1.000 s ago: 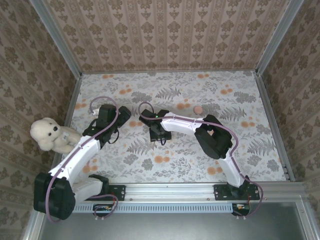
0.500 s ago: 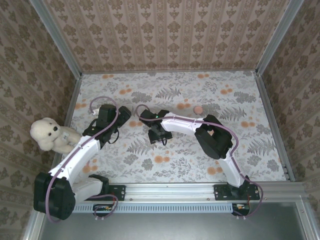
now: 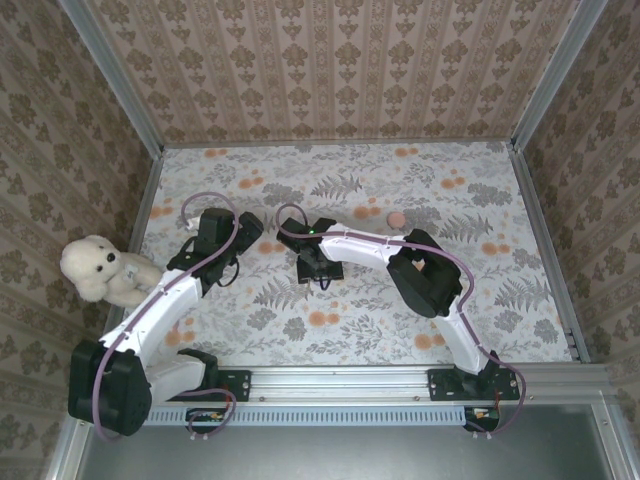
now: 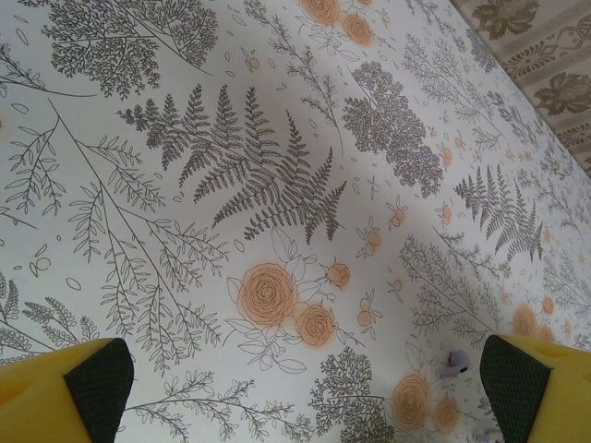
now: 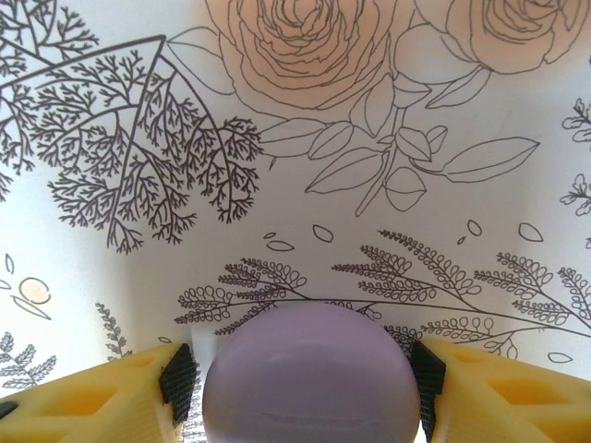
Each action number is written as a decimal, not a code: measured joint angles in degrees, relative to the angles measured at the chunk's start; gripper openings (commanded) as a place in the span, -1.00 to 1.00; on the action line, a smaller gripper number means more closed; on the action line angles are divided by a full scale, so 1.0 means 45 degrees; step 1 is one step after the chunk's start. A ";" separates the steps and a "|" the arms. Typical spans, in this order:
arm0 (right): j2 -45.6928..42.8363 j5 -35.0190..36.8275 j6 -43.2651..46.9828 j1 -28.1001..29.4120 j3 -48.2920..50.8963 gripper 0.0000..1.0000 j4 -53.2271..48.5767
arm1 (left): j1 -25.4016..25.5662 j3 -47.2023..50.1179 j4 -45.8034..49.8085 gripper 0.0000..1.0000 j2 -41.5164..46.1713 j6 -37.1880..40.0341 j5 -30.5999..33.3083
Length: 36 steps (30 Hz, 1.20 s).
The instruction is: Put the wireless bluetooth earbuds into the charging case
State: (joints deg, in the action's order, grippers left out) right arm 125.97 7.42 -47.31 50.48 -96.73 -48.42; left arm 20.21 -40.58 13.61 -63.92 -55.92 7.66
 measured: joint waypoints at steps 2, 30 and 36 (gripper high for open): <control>0.0019 0.0058 -0.0121 0.0000 -0.0019 0.31 -0.0015 | 0.0000 0.0000 -0.0010 1.00 0.0000 0.0000 0.0000; -0.0141 0.0321 -0.0155 0.0053 0.0117 -0.14 0.0097 | 0.0015 -0.0204 -0.0209 1.00 -0.0631 0.0078 -0.0248; -0.1282 0.0214 -0.0180 -0.0408 0.0957 -0.14 0.0539 | 0.0015 -0.0117 -0.1248 1.00 -0.0631 0.0471 -0.0787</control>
State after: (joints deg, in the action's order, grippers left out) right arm 120.20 8.38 -48.12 48.64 -92.42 -46.00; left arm 20.27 -41.10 7.99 -66.76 -53.80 4.12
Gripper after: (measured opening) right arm 0.494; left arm 0.999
